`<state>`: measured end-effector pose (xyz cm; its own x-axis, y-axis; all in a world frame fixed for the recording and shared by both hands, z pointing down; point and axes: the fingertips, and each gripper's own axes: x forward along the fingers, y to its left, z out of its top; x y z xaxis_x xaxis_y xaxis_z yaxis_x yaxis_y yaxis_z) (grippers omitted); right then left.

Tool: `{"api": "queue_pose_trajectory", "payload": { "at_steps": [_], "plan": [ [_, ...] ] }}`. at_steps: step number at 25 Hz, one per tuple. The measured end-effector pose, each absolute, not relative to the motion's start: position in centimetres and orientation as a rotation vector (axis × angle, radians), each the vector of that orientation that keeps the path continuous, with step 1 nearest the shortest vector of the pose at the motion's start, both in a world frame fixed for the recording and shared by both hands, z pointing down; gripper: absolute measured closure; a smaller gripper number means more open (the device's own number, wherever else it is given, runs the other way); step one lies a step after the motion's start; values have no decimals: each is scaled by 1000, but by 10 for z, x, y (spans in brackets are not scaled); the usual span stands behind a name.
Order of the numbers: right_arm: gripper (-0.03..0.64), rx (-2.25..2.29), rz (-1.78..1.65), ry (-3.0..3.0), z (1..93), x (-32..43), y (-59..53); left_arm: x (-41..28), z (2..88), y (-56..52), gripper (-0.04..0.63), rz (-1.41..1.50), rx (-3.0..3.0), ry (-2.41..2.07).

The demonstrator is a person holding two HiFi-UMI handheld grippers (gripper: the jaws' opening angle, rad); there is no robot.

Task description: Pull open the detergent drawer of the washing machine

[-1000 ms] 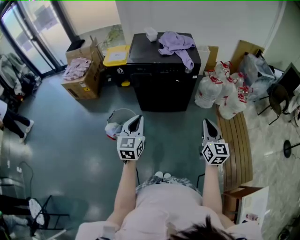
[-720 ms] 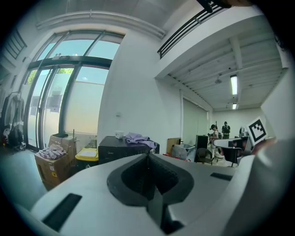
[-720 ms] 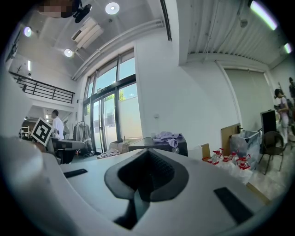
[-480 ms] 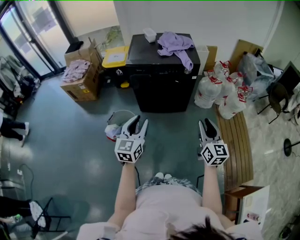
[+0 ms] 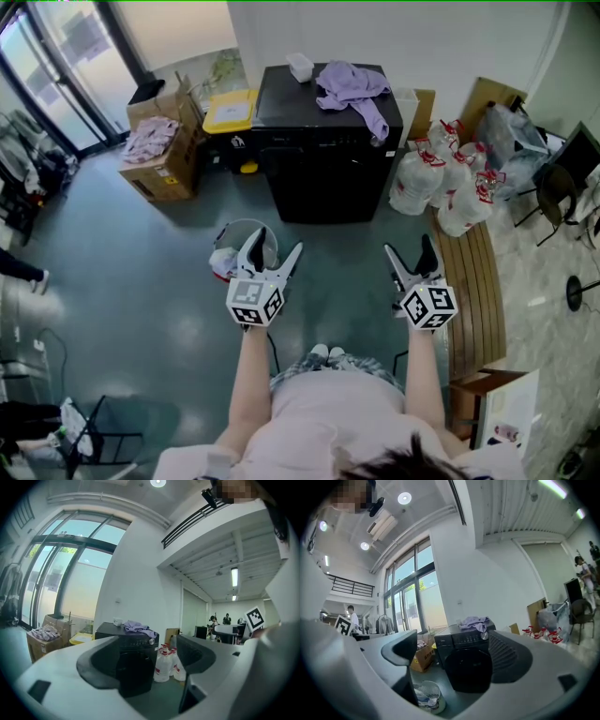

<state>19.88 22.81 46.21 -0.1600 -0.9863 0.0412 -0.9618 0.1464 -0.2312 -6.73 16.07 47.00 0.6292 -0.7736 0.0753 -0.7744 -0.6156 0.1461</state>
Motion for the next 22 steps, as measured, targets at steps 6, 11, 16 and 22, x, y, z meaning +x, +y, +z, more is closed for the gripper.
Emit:
{"api": "queue_pose_trajectory", "payload": {
  "at_steps": [6,11,16,22],
  "plan": [
    [146,-1953,-310,2289,461,185,214,-73,471,146,232,24,2707,-1260],
    [146,-1970,-302,2262,462,179,205,-76,472,134,232,45,2737,-1235],
    [146,-1972,-303,2253,465,181,196,-75,474,118,232,46,2735,-1232],
    [146,-1967,-293,2273,467,181,168,-72,484,94,232,56,2730,-1232]
  ]
}}
